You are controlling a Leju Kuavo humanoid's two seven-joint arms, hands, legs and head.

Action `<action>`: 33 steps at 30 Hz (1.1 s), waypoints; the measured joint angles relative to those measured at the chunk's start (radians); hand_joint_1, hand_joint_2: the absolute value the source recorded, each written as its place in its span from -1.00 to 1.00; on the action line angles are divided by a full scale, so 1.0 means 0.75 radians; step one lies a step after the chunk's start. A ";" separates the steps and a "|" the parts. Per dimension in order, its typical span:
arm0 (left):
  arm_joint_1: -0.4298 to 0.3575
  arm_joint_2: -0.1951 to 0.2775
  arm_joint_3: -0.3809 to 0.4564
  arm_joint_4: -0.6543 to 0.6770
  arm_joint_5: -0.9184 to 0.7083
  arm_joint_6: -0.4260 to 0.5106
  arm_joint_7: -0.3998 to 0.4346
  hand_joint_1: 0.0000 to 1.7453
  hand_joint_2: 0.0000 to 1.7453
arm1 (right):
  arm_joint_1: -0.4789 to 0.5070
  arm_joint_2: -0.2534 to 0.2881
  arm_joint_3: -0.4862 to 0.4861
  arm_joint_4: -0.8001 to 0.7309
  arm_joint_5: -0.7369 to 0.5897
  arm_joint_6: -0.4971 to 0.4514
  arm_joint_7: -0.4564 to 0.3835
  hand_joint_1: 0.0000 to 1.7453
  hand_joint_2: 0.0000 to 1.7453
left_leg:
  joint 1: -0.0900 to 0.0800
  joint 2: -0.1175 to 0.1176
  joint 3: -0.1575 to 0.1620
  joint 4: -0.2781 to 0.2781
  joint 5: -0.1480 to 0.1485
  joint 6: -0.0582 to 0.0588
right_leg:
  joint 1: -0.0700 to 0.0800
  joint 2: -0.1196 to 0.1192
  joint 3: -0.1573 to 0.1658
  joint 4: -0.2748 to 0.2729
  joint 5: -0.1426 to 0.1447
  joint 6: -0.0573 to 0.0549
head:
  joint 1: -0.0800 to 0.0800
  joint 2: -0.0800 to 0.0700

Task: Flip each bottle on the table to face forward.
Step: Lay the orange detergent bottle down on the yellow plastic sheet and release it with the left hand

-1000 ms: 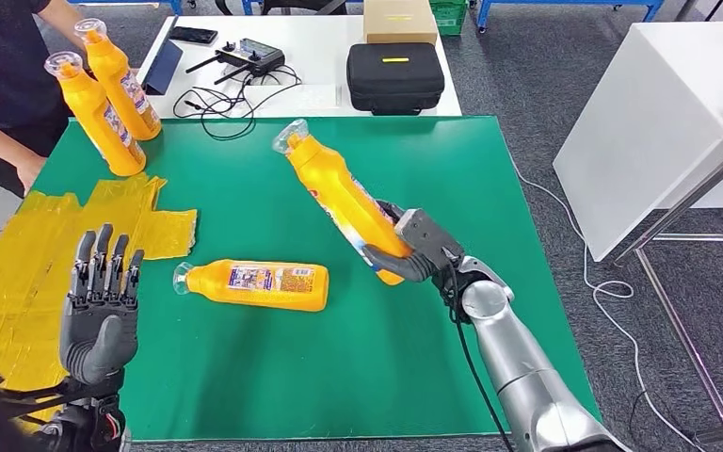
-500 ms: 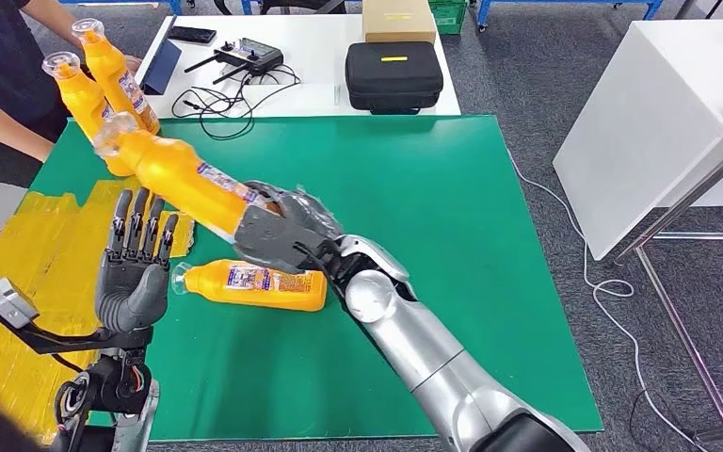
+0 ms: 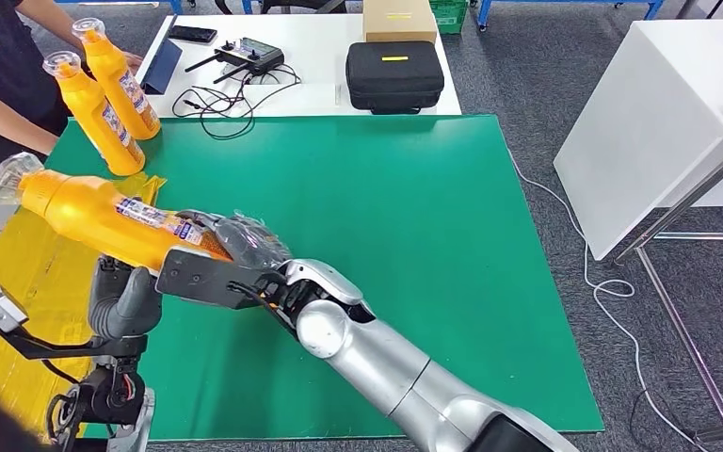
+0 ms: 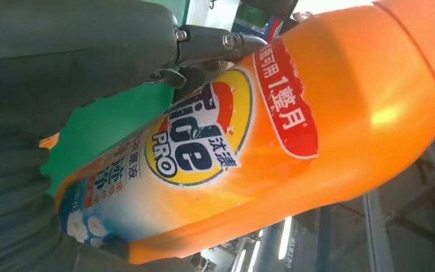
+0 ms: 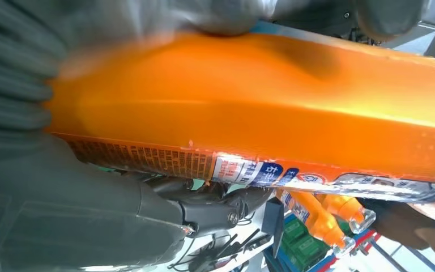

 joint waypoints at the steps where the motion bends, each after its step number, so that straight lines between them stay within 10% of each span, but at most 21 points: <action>1: 0.003 -0.002 0.002 0.000 0.001 -0.003 0.001 -1.00 1.00 | 0.000 0.000 0.007 0.003 0.000 -0.001 0.000 1.00 1.00 | 0.000 0.000 0.000 0.000 0.000 0.000 | 0.000 0.000 0.000 0.000 0.000 0.000 | 0.000 0.000; 33: 0.066 0.011 0.029 0.000 0.077 -0.004 0.021 -1.00 1.00 | 0.076 0.001 0.291 0.086 -0.009 -0.019 0.111 1.00 1.00 | 0.000 0.000 -0.001 0.000 0.000 0.000 | 0.000 0.000 -0.002 0.000 0.000 0.000 | 0.000 0.000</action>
